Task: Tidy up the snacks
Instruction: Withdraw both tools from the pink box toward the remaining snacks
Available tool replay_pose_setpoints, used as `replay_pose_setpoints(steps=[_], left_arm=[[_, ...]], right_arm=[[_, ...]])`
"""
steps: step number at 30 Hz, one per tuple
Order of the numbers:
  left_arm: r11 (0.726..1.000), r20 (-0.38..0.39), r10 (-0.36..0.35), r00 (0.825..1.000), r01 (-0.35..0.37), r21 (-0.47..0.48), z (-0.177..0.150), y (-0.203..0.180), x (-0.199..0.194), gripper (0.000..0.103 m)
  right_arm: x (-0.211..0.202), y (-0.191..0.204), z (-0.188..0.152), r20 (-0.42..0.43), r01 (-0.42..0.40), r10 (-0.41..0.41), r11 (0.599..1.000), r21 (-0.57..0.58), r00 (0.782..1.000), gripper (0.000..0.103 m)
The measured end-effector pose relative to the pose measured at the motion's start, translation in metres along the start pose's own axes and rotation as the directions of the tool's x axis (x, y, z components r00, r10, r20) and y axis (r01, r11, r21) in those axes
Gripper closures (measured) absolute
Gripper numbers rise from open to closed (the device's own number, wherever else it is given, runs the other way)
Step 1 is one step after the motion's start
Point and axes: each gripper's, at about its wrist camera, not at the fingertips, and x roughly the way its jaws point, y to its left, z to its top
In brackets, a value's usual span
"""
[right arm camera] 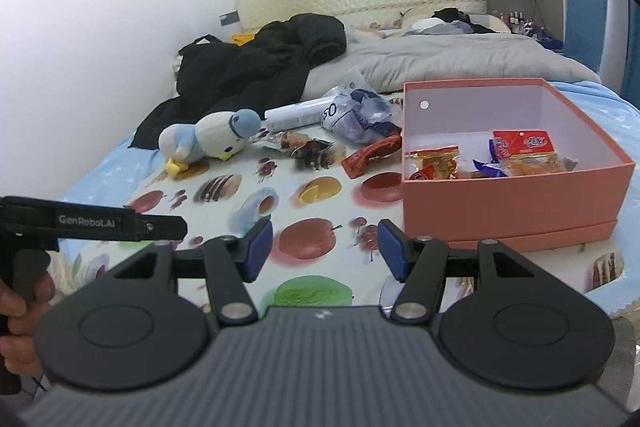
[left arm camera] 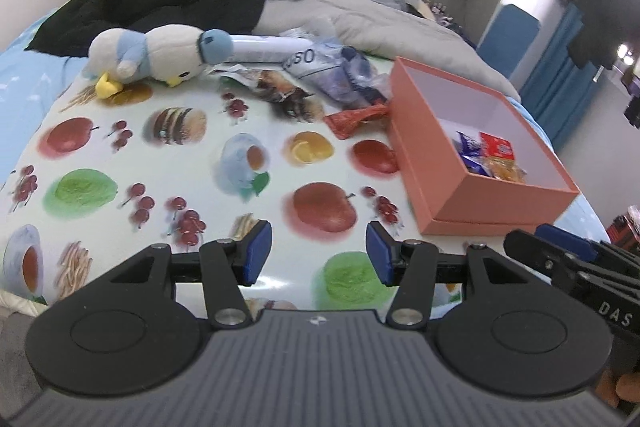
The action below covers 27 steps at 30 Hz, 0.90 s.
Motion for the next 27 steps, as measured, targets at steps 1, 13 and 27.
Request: replay_pose_setpoints(steps=[1,13,27], left_arm=[[1.0,0.003,0.002,1.0,-0.002,-0.007,0.003,0.003,0.004,0.043],[0.992,0.008,0.011,1.0,-0.01,-0.129,0.034,0.061,0.08,0.038],[0.958,0.007,-0.024,1.0,0.025,-0.287,0.08,0.112,0.184,0.025]], right_arm=[[0.003,0.002,0.0,-0.004,-0.001,0.001,1.0,-0.004,1.0,0.043],[0.076,0.018,0.01,-0.037,-0.011,0.009,0.998,-0.057,0.999,0.043],[0.197,0.02,0.023,-0.069,0.048,-0.051,0.998,-0.045,0.996,0.043]])
